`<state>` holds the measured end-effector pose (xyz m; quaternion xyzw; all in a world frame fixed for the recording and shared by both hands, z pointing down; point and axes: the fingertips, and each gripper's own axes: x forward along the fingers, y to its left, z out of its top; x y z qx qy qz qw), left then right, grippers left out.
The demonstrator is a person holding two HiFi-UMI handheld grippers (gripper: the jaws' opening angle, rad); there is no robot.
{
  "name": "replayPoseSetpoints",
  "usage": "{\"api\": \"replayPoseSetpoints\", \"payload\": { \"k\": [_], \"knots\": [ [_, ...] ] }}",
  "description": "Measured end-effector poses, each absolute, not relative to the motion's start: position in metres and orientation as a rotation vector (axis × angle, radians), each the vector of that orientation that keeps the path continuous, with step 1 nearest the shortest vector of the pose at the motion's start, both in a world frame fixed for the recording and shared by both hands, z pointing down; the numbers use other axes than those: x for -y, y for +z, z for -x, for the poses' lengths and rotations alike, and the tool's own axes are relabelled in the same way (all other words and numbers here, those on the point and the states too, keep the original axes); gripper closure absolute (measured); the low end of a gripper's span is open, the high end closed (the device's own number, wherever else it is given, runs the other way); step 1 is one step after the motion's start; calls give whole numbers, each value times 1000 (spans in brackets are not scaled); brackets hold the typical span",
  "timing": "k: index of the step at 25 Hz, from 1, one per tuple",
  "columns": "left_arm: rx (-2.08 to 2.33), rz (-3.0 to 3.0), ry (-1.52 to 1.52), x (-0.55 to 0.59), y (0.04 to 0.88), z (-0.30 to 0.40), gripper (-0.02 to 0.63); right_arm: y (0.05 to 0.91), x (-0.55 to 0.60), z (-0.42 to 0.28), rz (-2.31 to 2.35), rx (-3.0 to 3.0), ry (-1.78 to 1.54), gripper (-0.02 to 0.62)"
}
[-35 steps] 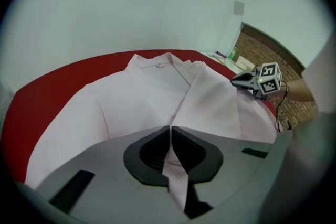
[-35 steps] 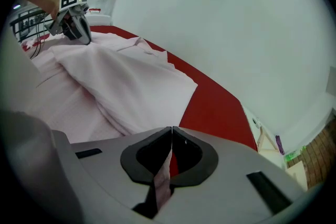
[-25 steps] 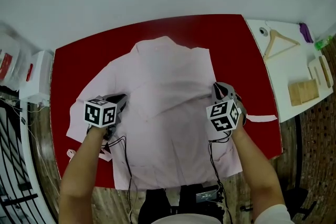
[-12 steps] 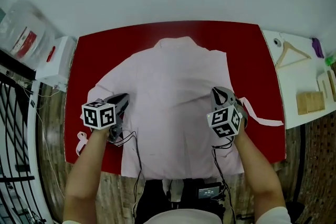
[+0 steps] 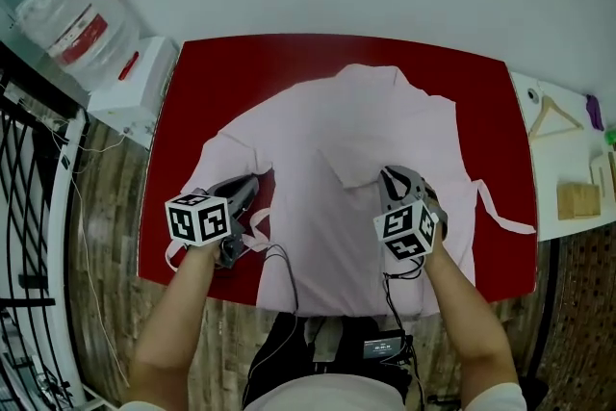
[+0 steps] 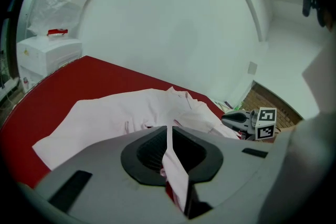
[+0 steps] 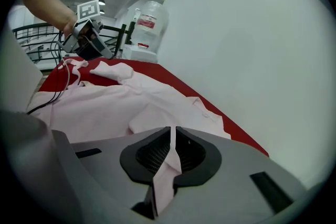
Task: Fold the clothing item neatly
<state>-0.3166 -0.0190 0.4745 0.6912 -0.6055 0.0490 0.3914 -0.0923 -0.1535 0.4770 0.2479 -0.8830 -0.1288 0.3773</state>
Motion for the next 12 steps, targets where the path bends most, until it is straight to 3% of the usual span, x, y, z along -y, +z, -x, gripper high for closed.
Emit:
{"api": "replayPoseSetpoints", "payload": {
  "k": [12],
  "knots": [
    [1631,-1644,26,-54,483,391,594,479,66,238,-362,2352,-417,574]
  ]
}}
